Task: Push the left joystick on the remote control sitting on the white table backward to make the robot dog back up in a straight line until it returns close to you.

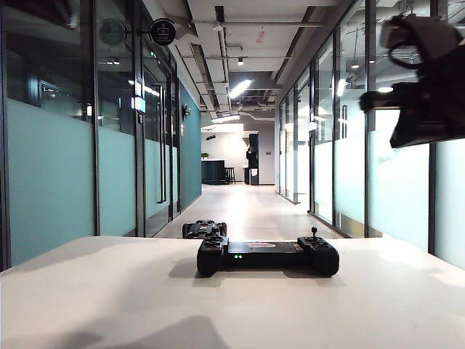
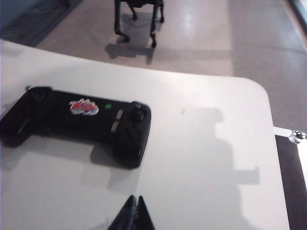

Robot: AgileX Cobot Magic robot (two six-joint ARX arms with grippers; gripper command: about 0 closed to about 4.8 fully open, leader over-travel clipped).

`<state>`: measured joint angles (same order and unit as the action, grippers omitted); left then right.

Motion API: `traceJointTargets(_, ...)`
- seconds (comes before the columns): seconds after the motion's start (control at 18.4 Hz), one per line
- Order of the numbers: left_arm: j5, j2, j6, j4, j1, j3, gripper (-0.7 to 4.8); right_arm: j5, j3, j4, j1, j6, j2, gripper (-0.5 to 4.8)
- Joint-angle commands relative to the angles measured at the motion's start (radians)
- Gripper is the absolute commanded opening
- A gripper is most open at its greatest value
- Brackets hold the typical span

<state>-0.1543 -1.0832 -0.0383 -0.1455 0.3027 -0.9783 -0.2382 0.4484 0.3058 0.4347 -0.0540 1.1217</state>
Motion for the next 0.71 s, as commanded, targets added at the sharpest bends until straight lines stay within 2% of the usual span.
traceJointTargets(0.05,-0.003,0.114,0.001,0.068,0.001,0.124,-0.06,0.005,-0.029,0.012,0.001,0.003,-0.048,-0.06)
traceJointTargets(0.38,-0.003,0.353,0.004,0.113,0.001,0.377,-0.06,0.014,-0.050,0.007,0.001,0.006,-0.114,-0.06)
traceJointTargets(0.6,0.014,0.510,0.008,0.211,0.001,0.565,-0.06,0.045,-0.054,0.005,0.001,0.007,-0.124,-0.06)
traceJointTargets(0.71,0.048,0.583,0.047,0.249,0.001,0.655,-0.06,0.059,-0.054,0.005,0.002,0.010,-0.129,-0.06)
